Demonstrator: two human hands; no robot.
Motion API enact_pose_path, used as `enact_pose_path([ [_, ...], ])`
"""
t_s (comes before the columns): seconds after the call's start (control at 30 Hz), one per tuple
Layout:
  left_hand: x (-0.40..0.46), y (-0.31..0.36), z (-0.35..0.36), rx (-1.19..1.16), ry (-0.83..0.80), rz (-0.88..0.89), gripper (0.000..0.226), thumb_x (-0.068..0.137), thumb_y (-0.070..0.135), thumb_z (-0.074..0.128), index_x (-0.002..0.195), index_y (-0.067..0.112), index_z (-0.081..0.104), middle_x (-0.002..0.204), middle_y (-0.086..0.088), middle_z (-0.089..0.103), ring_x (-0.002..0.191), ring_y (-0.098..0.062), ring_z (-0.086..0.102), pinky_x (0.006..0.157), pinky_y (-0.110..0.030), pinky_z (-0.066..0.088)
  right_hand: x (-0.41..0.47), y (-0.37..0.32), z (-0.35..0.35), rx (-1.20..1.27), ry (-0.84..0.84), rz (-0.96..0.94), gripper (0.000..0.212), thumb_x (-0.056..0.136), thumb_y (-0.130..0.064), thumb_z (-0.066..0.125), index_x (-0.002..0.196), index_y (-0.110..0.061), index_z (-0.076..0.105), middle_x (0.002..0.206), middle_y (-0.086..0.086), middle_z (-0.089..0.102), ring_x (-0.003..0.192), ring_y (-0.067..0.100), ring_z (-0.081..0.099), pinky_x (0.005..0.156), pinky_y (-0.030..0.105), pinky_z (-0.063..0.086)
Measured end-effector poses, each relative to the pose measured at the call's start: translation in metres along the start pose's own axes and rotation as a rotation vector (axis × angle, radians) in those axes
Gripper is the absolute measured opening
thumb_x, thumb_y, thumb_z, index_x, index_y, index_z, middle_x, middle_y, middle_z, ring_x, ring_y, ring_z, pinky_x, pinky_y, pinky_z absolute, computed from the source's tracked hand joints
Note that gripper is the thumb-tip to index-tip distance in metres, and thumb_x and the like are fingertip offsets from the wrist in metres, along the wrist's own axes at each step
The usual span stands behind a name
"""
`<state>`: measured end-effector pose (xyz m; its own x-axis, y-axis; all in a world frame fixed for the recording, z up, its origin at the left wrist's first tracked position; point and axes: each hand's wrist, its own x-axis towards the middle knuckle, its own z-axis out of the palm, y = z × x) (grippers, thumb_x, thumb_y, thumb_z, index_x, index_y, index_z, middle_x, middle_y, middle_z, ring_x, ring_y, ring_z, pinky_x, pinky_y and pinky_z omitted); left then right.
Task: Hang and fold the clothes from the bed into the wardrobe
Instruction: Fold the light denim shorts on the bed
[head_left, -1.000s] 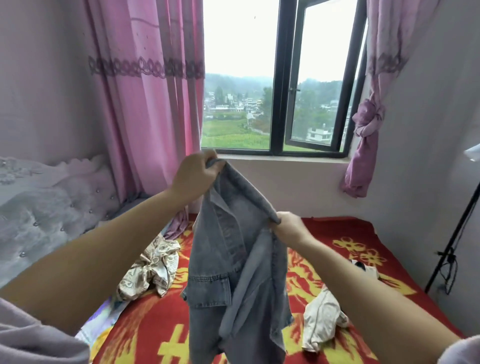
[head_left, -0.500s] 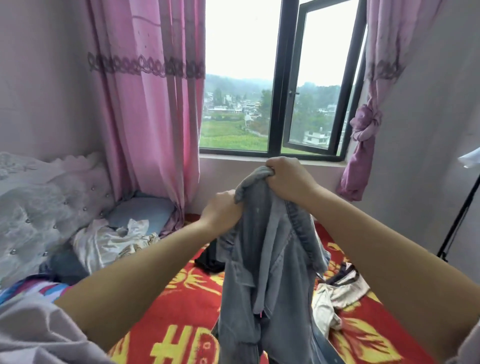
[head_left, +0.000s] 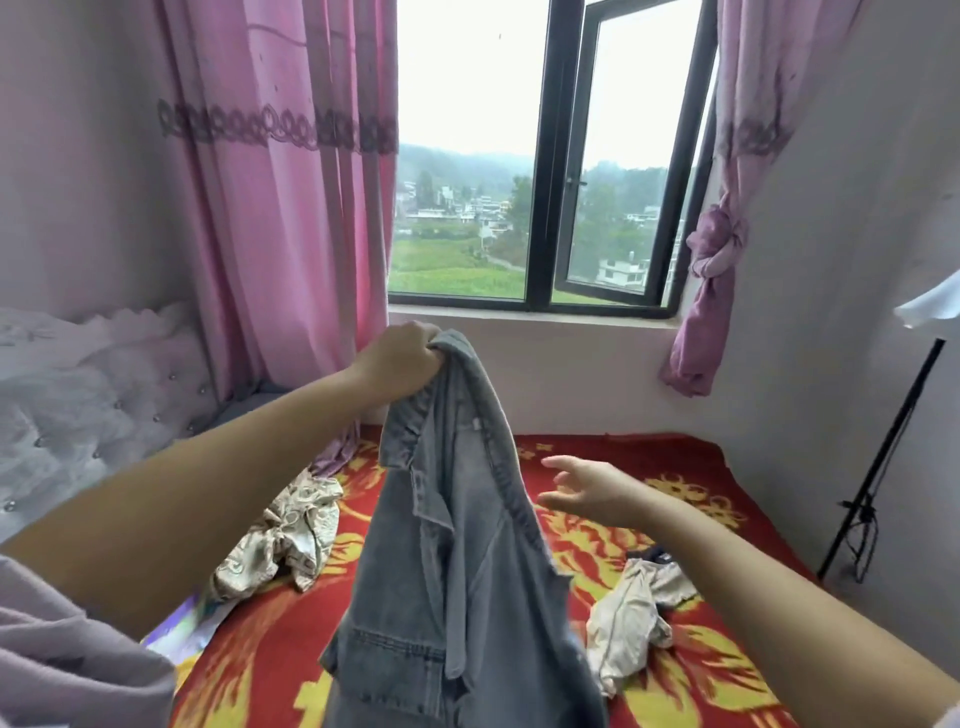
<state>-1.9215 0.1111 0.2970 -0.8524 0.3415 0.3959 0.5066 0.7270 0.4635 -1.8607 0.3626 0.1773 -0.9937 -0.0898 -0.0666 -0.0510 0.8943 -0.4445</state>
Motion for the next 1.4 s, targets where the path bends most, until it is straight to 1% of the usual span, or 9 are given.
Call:
enact_pose_path([
  [0.13, -0.007, 0.011, 0.005, -0.052, -0.036, 0.069, 0.022, 0.090, 0.005, 0.042, 0.079, 0.012, 0.060, 0.082, -0.004, 0.063, 0.082, -0.022, 0.058, 0.069, -0.030, 0.043, 0.017, -0.056, 0.037, -0.043, -0.026, -0.144, 0.032, 0.094, -0.033, 0.054, 0.113, -0.009, 0.064, 0.112, 0.010, 0.067, 0.104, 0.027, 0.061, 0.080, 0.029, 0.044],
  [0.3, -0.013, -0.016, -0.020, 0.086, 0.138, 0.017, 0.013, 0.089, 0.010, 0.049, 0.084, 0.011, 0.061, 0.086, -0.007, 0.064, 0.083, -0.027, 0.058, 0.068, -0.029, 0.041, 0.038, -0.050, 0.030, 0.152, 0.329, -0.022, 0.018, 0.091, -0.010, 0.048, 0.084, -0.002, 0.062, 0.097, 0.022, 0.068, 0.084, 0.026, 0.059, 0.063, 0.031, 0.033],
  [0.43, -0.031, -0.073, -0.021, 0.362, 0.028, -0.243, 0.015, 0.086, 0.018, 0.054, 0.098, 0.017, 0.065, 0.099, -0.007, 0.067, 0.094, -0.030, 0.061, 0.069, -0.030, 0.041, 0.041, -0.042, -0.031, -0.130, 0.530, -0.021, 0.014, 0.091, -0.011, 0.043, 0.095, -0.010, 0.057, 0.091, 0.020, 0.065, 0.082, 0.037, 0.059, 0.065, 0.035, 0.042],
  [0.57, -0.029, -0.075, -0.008, 0.169, 0.020, -0.301, 0.017, 0.084, 0.007, 0.047, 0.086, 0.012, 0.064, 0.095, -0.012, 0.067, 0.091, -0.031, 0.061, 0.075, -0.034, 0.047, 0.041, -0.055, -0.067, -0.327, 0.447, 0.072, 0.016, 0.088, -0.008, 0.043, 0.096, -0.013, 0.055, 0.092, 0.015, 0.062, 0.076, 0.030, 0.056, 0.062, 0.032, 0.044],
  [0.77, -0.017, -0.049, -0.001, -0.347, -0.027, -0.494, 0.038, 0.082, -0.006, 0.029, 0.093, 0.007, 0.063, 0.081, -0.016, 0.063, 0.067, -0.030, 0.062, 0.041, -0.032, 0.053, 0.039, -0.063, -0.065, 0.601, 0.097, 0.468, 0.016, 0.091, 0.002, 0.037, 0.082, 0.002, 0.051, 0.059, 0.019, 0.058, 0.034, 0.024, 0.057, 0.029, 0.023, 0.044],
  [0.9, -0.014, -0.030, -0.006, -0.795, -0.042, -0.551, 0.026, 0.093, -0.006, 0.030, 0.084, 0.003, 0.053, 0.074, -0.012, 0.058, 0.054, -0.020, 0.064, 0.044, -0.029, 0.056, 0.027, -0.070, -0.088, 1.059, 0.091, 0.244, 0.019, 0.100, -0.004, 0.032, 0.092, -0.007, 0.048, 0.080, 0.013, 0.067, 0.054, 0.020, 0.069, 0.051, 0.029, 0.058],
  [1.0, -0.010, -0.029, -0.017, -1.038, -0.086, -0.527, 0.008, 0.094, -0.001, 0.048, 0.090, 0.000, 0.055, 0.080, -0.013, 0.063, 0.065, -0.017, 0.068, 0.052, -0.023, 0.057, 0.015, -0.064, -0.105, 0.873, 0.037, 0.020, 0.006, 0.095, -0.014, 0.055, 0.091, -0.012, 0.057, 0.099, 0.010, 0.068, 0.093, 0.019, 0.066, 0.089, 0.035, 0.048],
  [1.23, -0.015, -0.037, -0.016, -0.250, 0.059, -0.152, 0.013, 0.073, 0.014, 0.069, 0.077, 0.002, 0.068, 0.070, -0.006, 0.069, 0.068, -0.022, 0.068, 0.072, -0.039, 0.059, 0.009, -0.054, -0.112, -0.173, 0.507, -0.062, 0.013, 0.082, -0.013, 0.067, 0.093, -0.006, 0.068, 0.086, 0.009, 0.070, 0.084, 0.027, 0.061, 0.067, 0.032, 0.041],
  [1.4, -0.017, -0.034, -0.015, 0.025, 0.205, 0.039, 0.011, 0.092, 0.021, 0.058, 0.095, 0.014, 0.065, 0.094, -0.007, 0.058, 0.085, -0.020, 0.053, 0.070, -0.027, 0.041, -0.003, -0.045, -0.125, -0.288, 0.609, -0.080, 0.018, 0.092, -0.032, 0.059, 0.096, -0.017, 0.069, 0.101, 0.010, 0.057, 0.105, 0.029, 0.051, 0.084, 0.036, 0.039],
])
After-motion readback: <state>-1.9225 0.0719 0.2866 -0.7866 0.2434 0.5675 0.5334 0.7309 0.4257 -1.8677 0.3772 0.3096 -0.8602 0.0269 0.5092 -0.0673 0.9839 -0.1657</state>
